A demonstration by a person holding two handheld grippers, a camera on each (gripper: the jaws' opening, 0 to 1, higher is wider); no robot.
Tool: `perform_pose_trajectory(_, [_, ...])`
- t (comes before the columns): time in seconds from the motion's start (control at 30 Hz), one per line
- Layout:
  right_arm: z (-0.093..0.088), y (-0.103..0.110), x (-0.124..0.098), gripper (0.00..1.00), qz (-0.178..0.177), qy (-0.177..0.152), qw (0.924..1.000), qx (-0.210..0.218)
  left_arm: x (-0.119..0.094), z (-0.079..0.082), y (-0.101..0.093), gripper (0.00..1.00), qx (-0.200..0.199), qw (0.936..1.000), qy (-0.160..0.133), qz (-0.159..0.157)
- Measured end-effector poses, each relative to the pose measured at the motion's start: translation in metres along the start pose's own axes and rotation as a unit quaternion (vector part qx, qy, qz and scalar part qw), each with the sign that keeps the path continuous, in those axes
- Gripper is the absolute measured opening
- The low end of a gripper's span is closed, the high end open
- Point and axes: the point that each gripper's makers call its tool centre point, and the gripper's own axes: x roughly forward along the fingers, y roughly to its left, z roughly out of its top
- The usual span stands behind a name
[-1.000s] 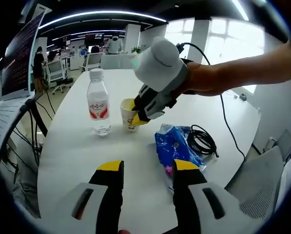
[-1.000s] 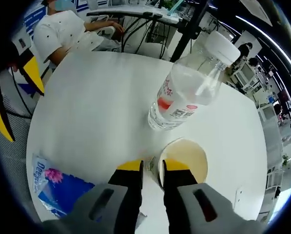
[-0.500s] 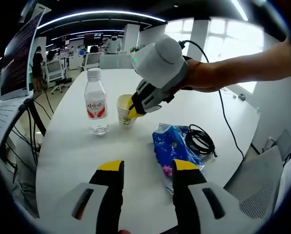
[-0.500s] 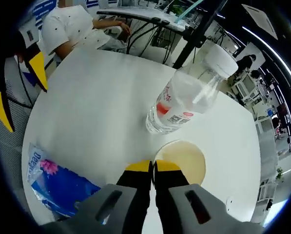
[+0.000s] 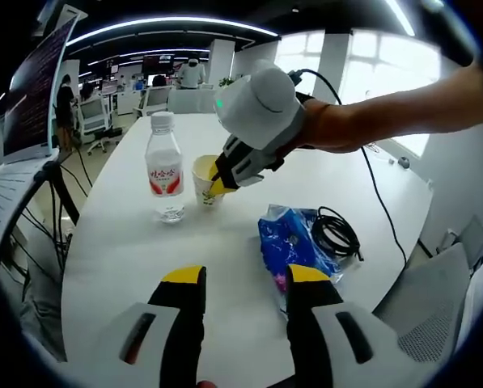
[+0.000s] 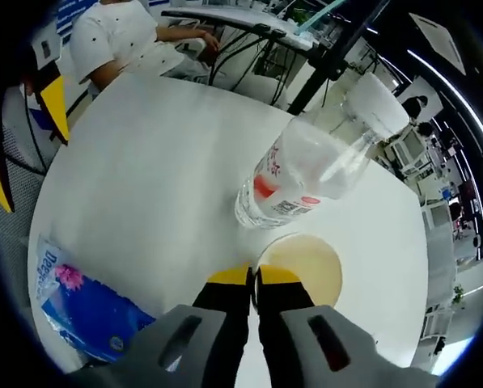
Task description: Arrange the tabletop items into an orderly group along one side of the table until the central work area is clear of visible clutter.
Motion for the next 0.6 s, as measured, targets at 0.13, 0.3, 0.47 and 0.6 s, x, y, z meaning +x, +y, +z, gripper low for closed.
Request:
perform_pose_trajectory(0.13, [-0.0004, -0.0066, -0.0017, 0.05, -0.011, 0.000, 0.9999, 0.008, 0.0006, 0.0011, 0.0013, 0.38, -0.003, 1.0000, -0.002, 0.001])
perform_pose_trajectory(0.3, [0.0013, -0.0085, -0.0041, 0.05, -0.016, -0.004, 0.9998, 0.007, 0.0013, 0.0005, 0.0027, 0.38, -0.006, 1.0000, -0.002, 0.001])
perform_pose_trajectory(0.47, [0.0041, -0.0093, -0.0056, 0.03, -0.019, -0.008, 0.9998, 0.007, 0.0003, 0.0008, 0.0018, 0.37, -0.007, 1.0000, -0.002, 0.003])
perform_pose_trajectory(0.6, [0.0076, -0.0115, -0.0067, 0.02, -0.024, -0.013, 0.9996, 0.008, -0.0010, 0.0015, 0.0010, 0.37, -0.008, 1.0000, -0.003, 0.003])
